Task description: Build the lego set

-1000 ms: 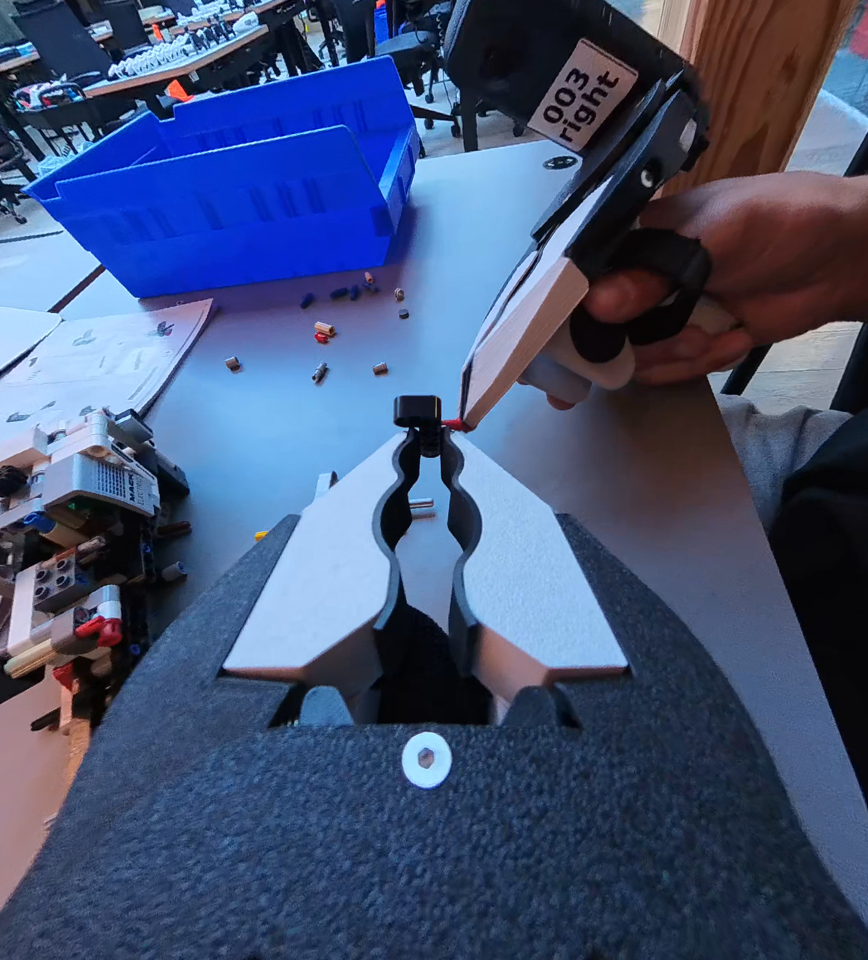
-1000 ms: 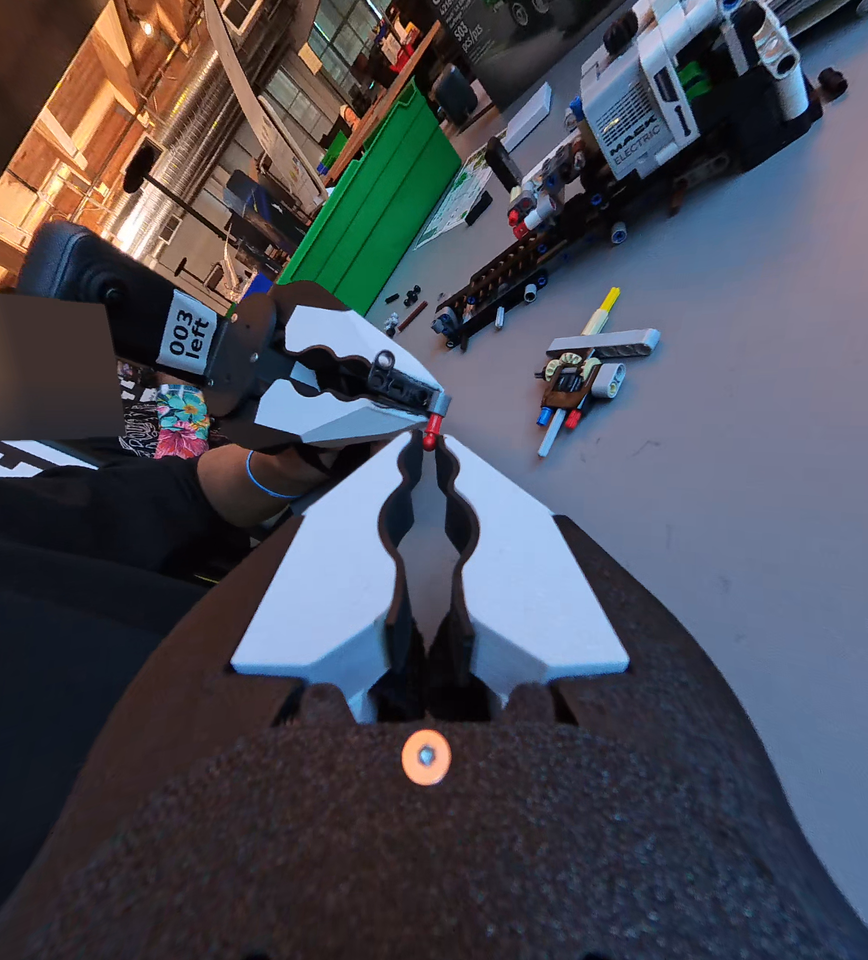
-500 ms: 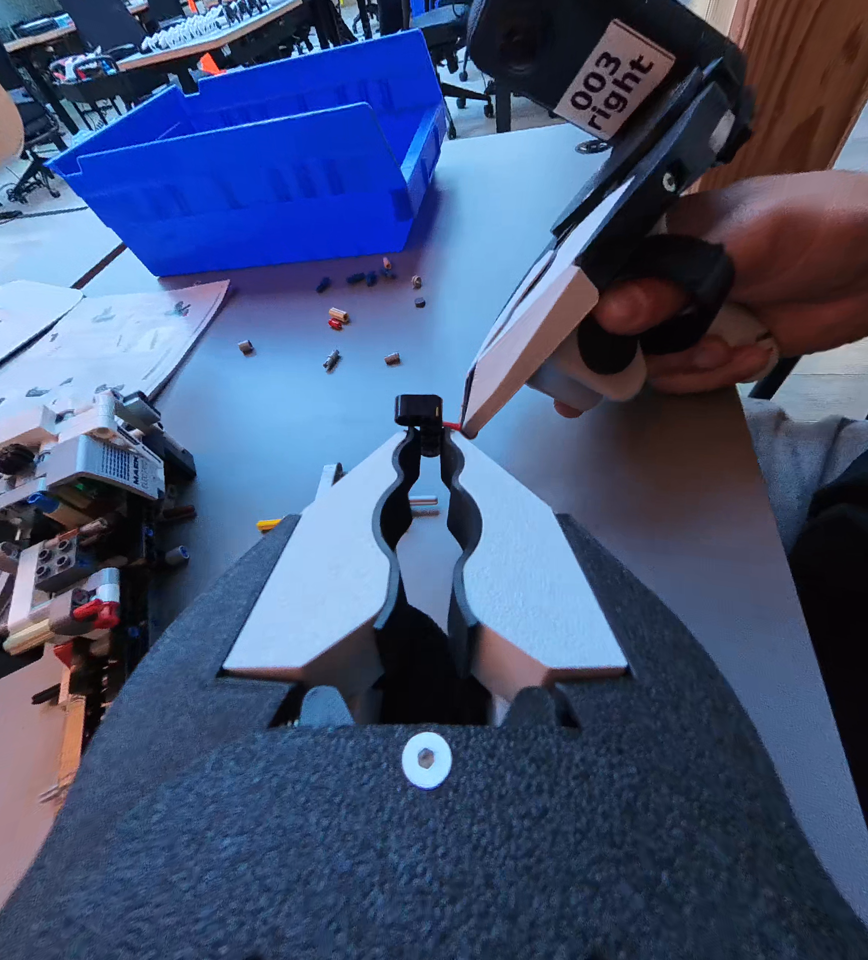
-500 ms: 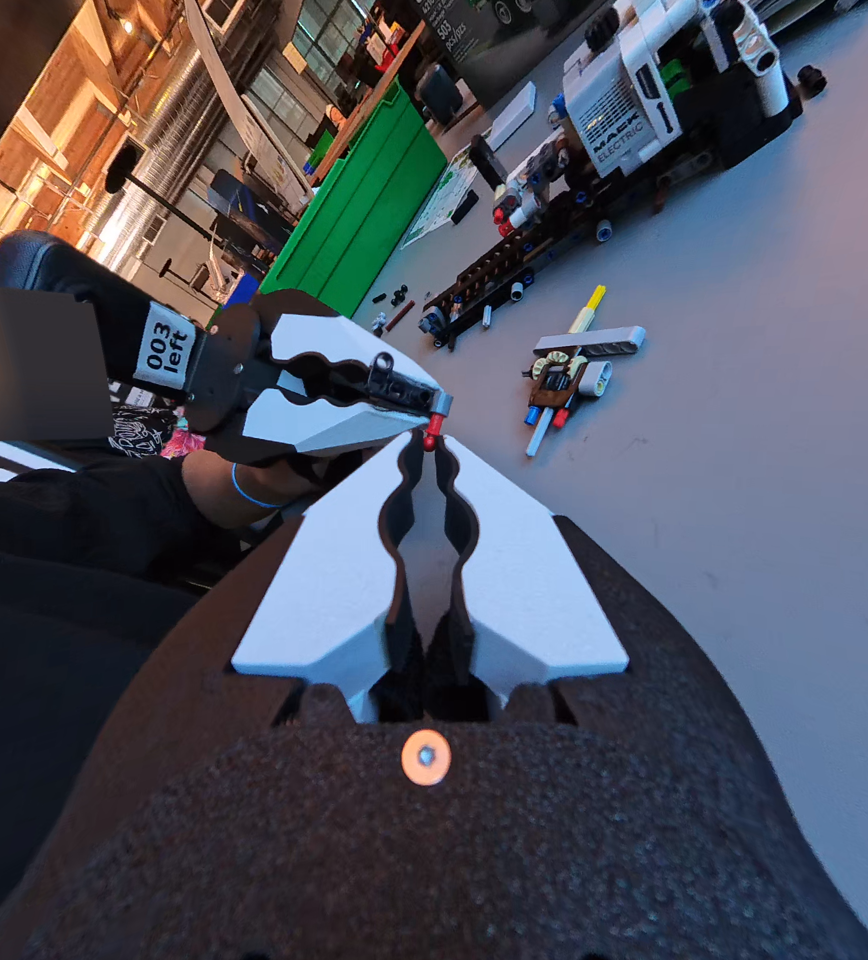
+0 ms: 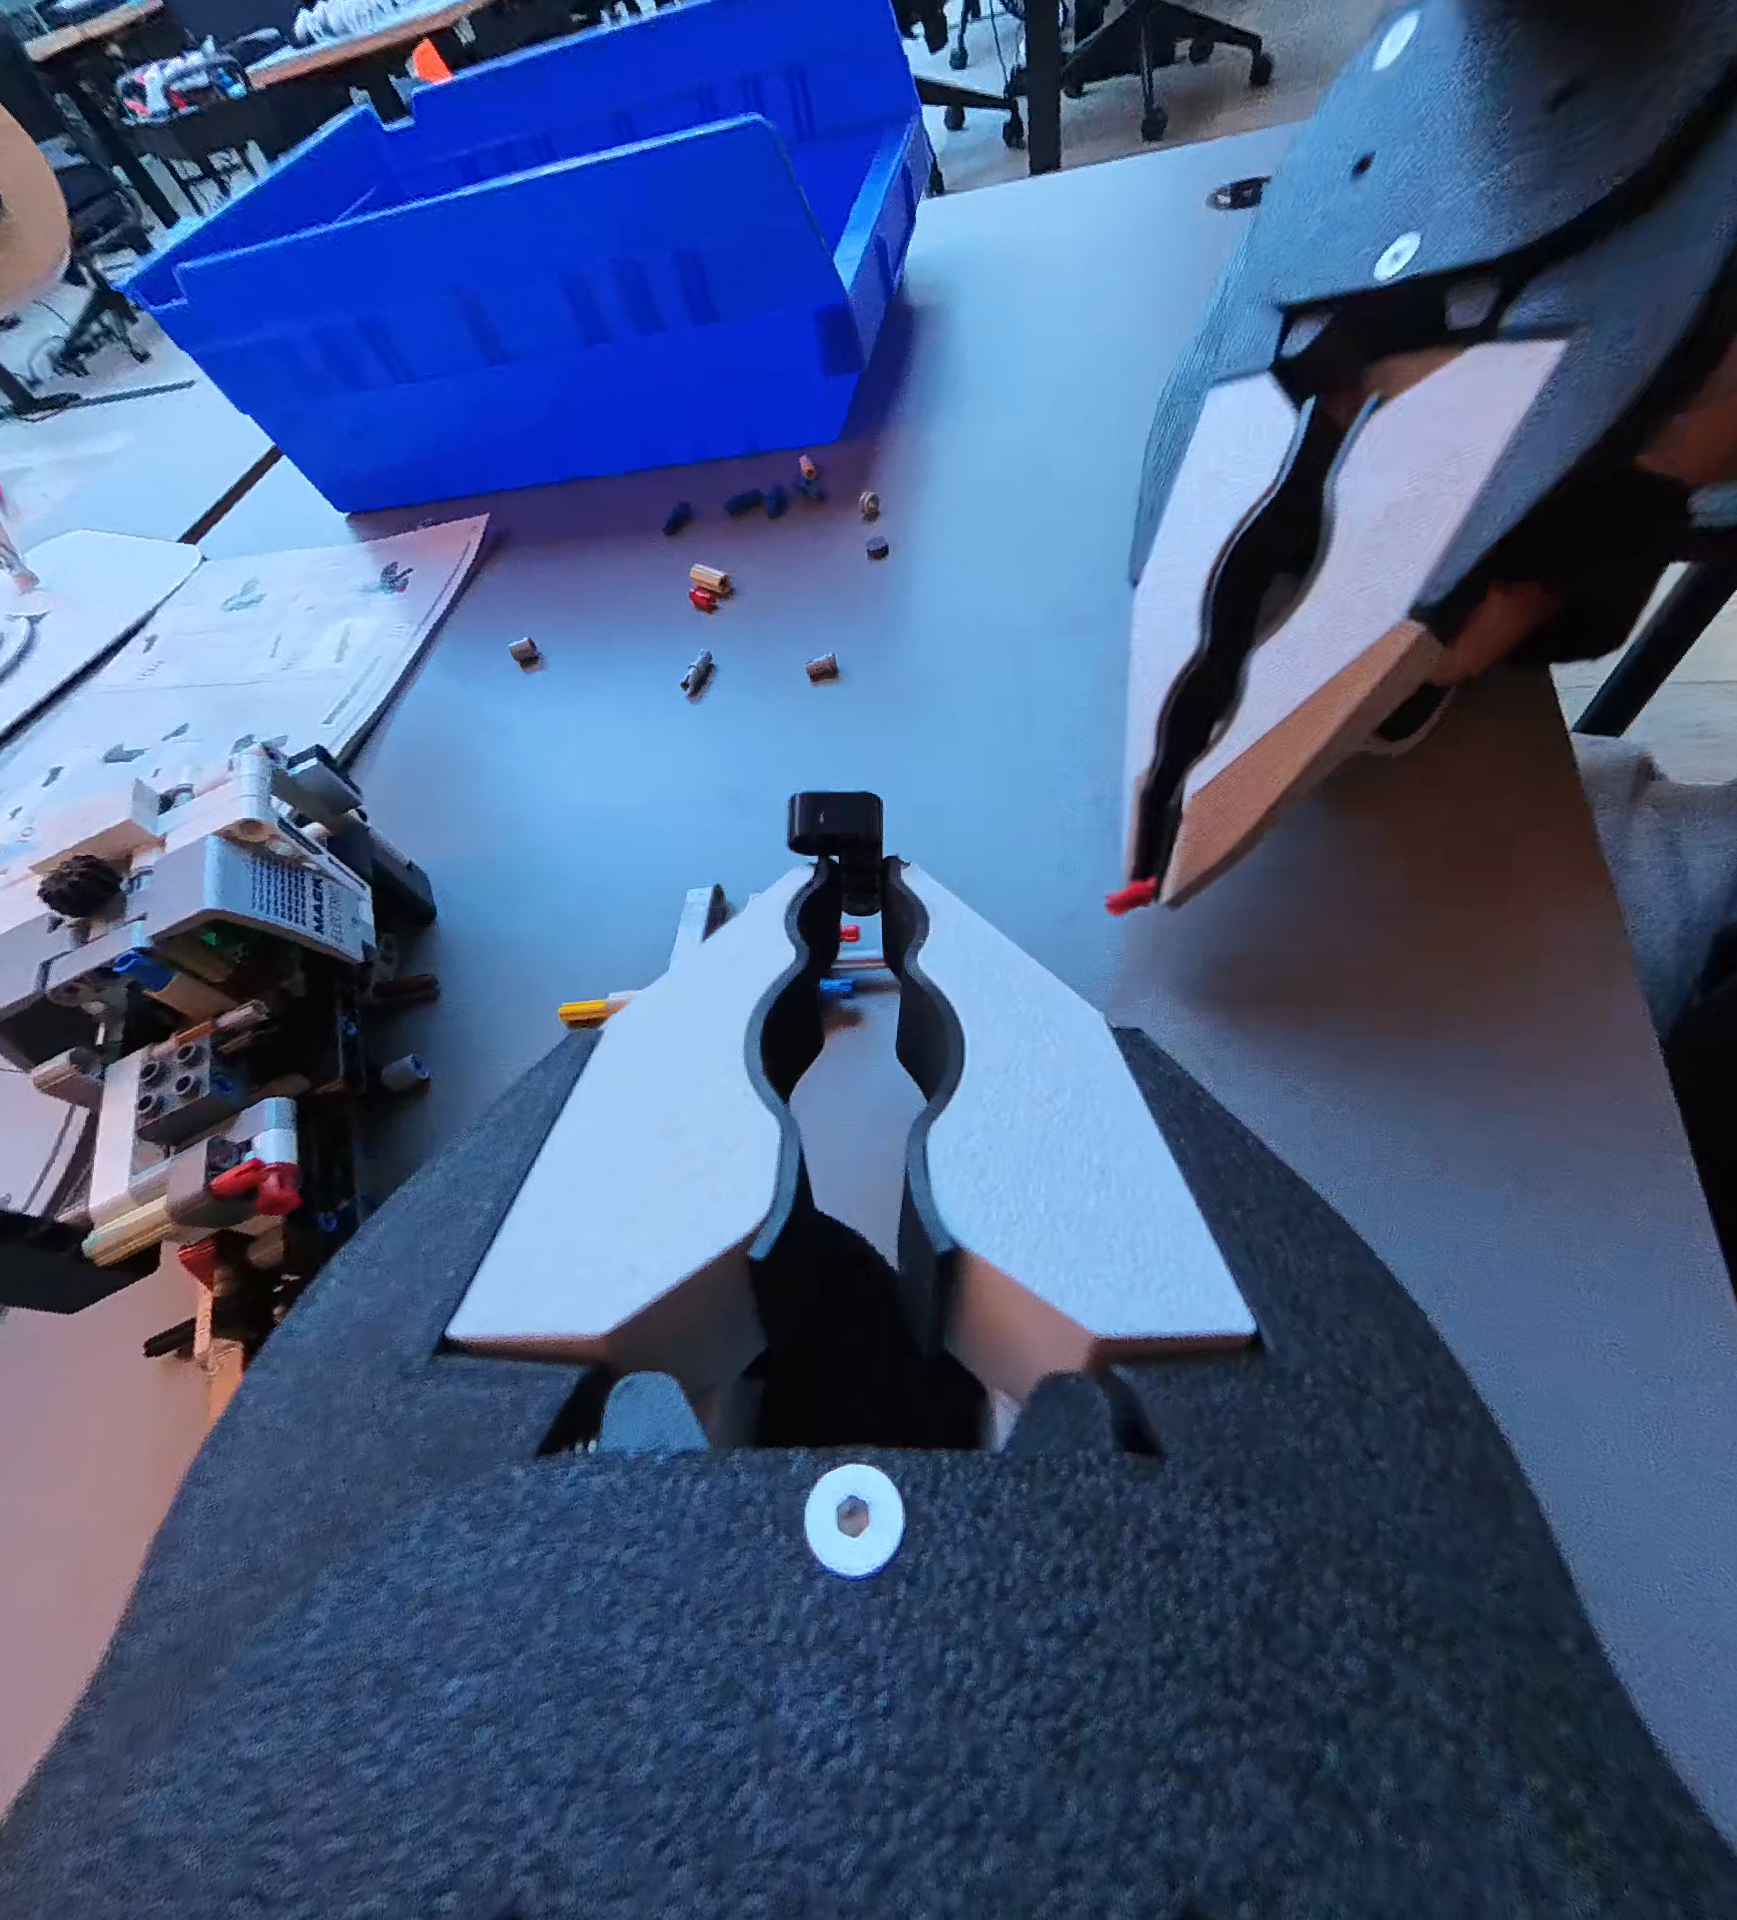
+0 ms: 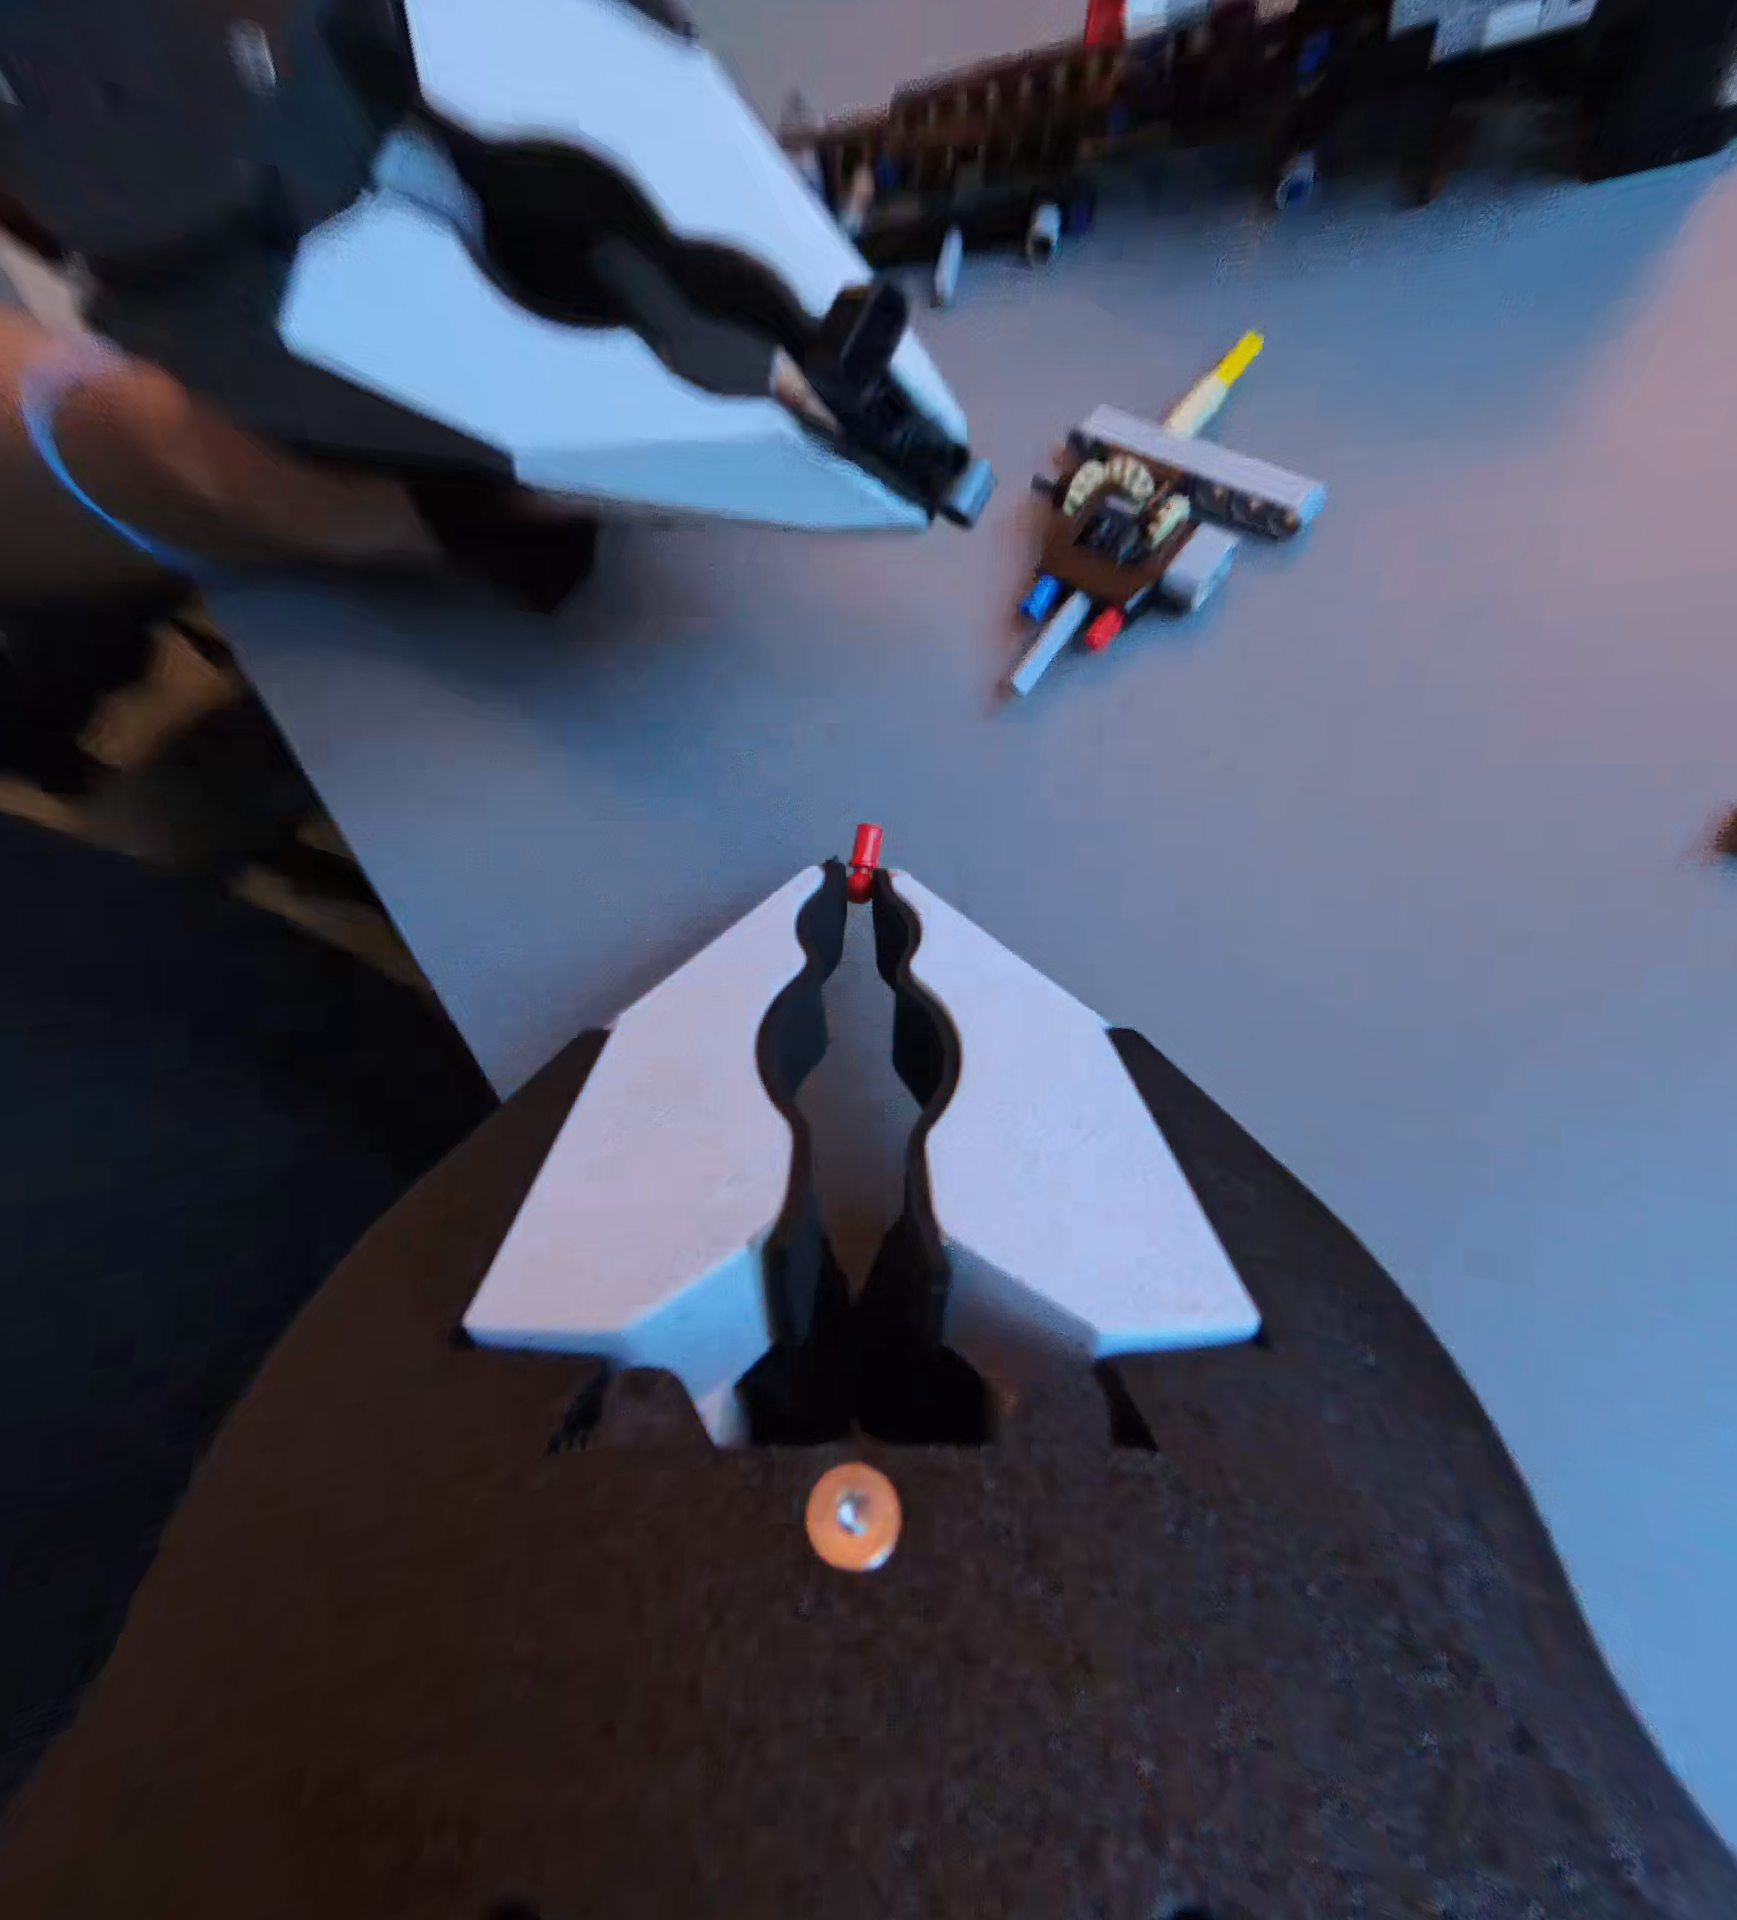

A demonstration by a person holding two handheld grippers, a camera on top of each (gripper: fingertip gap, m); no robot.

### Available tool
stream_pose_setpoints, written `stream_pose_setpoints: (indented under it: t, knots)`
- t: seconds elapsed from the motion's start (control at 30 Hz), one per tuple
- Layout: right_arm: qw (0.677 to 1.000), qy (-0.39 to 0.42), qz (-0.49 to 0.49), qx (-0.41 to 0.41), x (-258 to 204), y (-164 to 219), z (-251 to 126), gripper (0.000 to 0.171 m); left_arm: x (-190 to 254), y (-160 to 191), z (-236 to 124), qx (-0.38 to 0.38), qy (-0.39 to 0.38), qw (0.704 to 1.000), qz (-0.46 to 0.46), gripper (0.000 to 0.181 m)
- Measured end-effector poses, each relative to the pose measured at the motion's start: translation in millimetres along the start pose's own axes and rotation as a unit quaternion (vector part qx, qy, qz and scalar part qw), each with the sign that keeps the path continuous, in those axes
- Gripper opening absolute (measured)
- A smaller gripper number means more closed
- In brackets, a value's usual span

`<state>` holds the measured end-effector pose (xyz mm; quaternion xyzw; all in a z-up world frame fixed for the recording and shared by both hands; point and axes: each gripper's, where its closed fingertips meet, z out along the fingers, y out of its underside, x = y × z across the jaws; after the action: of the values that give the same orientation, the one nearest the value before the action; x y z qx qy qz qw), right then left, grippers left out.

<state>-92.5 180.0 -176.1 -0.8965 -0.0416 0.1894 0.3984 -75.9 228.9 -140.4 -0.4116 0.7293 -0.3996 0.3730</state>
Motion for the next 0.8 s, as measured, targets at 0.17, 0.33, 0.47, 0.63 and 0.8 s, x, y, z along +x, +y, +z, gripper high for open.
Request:
stream_pose_setpoints:
  t: [0.17, 0.33, 0.47, 0.63, 0.8]
  knots:
    - [0.988, 0.021, -0.134, -0.071, -4, 19, -6, 0.004, 3, 4, 3, -0.014, 0.008, 1.0, 0.005, 0.005]
    - [0.986, 0.003, -0.143, -0.082, -6, 25, -3, 0.005, 6, 5, 3, -0.018, 0.013, 1.0, 0.011, 0.005]
    - [0.99, -0.01, -0.128, -0.066, -10, 21, -6, 0.013, 7, 6, 3, -0.02, 0.017, 1.0, 0.013, 0.005]
    - [0.991, 0.027, -0.118, -0.049, -8, 21, -9, 0.032, 8, 7, 3, -0.022, 0.02, 0.999, 0.011, 0.005]
    - [0.981, 0.076, -0.176, -0.035, -16, 28, -13, 0.036, 10, 6, 3, -0.02, 0.028, 0.999, 0.011, 0.005]
